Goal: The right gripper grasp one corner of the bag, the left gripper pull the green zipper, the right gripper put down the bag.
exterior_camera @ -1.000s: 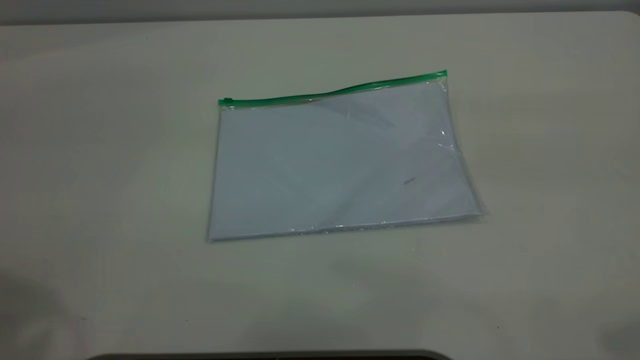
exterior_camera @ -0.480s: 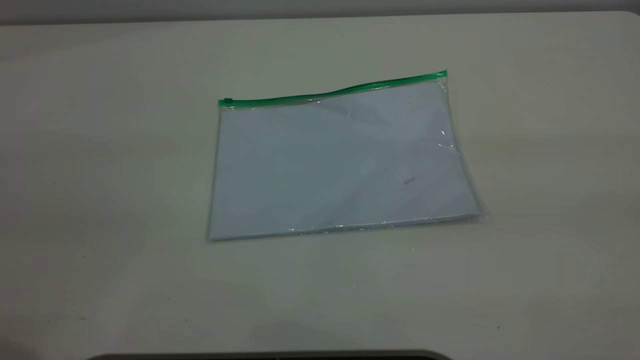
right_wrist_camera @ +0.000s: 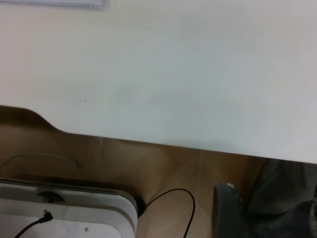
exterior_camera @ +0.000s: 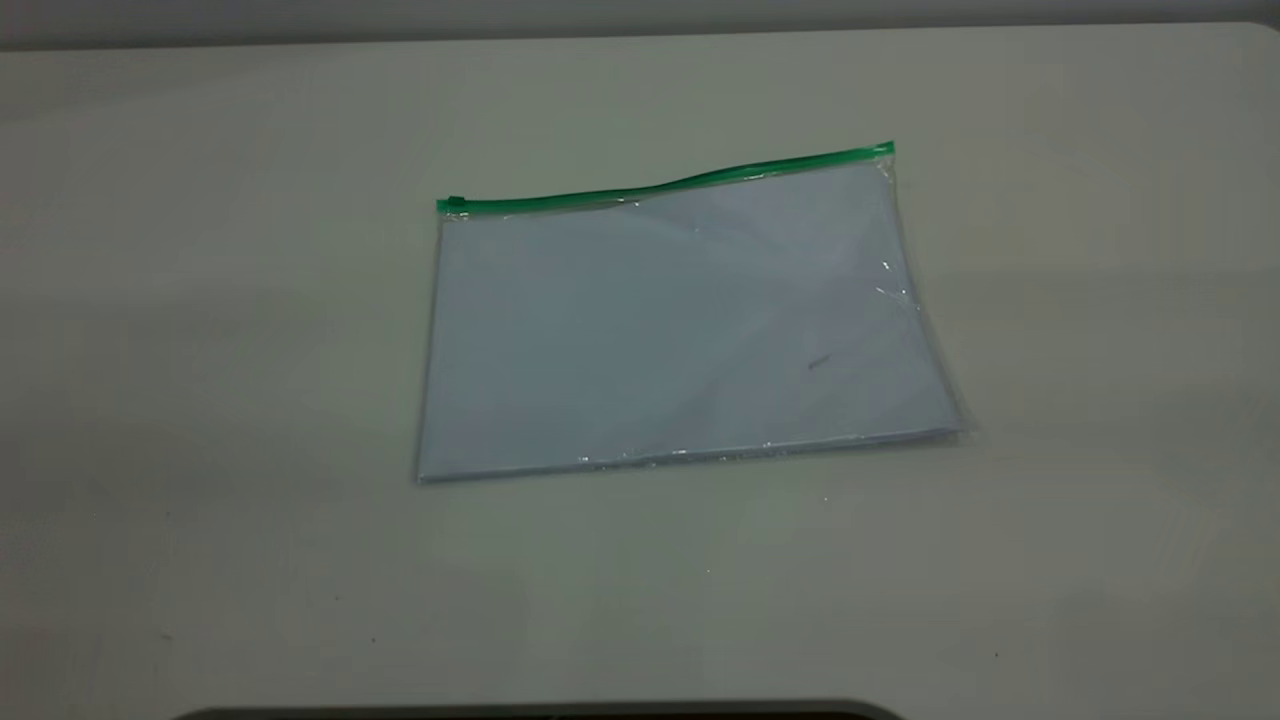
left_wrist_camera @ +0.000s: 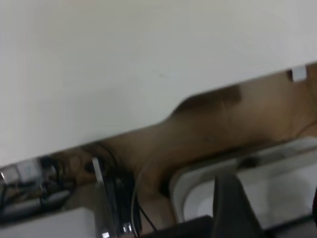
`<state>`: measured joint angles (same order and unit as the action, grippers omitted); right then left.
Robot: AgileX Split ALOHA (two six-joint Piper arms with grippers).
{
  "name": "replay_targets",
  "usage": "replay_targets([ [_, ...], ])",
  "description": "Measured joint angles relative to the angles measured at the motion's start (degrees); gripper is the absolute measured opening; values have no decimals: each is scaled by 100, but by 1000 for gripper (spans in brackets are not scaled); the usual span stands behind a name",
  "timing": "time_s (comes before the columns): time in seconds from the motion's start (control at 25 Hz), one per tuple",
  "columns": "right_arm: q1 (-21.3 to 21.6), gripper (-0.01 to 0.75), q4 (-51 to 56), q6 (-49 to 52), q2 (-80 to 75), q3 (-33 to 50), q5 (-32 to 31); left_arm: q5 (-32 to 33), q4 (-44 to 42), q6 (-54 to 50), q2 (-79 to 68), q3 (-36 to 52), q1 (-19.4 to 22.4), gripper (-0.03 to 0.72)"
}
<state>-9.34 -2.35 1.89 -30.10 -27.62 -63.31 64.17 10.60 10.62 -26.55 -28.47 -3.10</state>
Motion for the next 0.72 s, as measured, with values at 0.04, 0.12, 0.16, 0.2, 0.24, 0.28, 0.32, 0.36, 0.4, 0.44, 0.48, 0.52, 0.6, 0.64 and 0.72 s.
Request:
replay_targets([
  [0.04,0,425,0,0,0,0,0,-6,-62,-60,103,35,0,452],
  [0.12,0,425,0,0,0,0,0,-11,-228,-237,330,51,0,452],
  [0.16,0,425,0,0,0,0,0,-11,-331,-335,441,51,0,452],
  [0.2,0,425,0,0,0,0,0,-11,-430,-413,532,51,0,452],
  [0.24,0,425,0,0,0,0,0,-11,-490,-524,637,51,0,452],
  [0.28,0,425,0,0,0,0,0,-11,-523,-622,747,51,0,452],
  [0.32,0,425,0,0,0,0,0,-11,-529,-674,841,51,0,452],
  [0.36,0,425,0,0,0,0,0,-11,-540,-704,952,51,0,452],
  [0.4,0,424,0,0,0,0,0,-5,-539,-723,1054,51,0,452],
  [0.44,0,421,0,0,0,0,0,-5,-539,-736,1150,51,0,452],
  [0.48,0,418,0,0,0,0,0,-5,-539,-751,1228,51,0,452],
  [0.52,0,415,0,0,0,0,0,1,-539,-762,1320,51,0,452],
  [0.6,0,413,0,0,65,0,5,8,-539,-769,1469,51,0,452],
  [0.64,49,413,5,0,201,0,4,14,-539,-769,1540,51,0,452],
  [0.72,207,413,5,0,500,0,4,17,-541,-769,1665,51,0,452],
])
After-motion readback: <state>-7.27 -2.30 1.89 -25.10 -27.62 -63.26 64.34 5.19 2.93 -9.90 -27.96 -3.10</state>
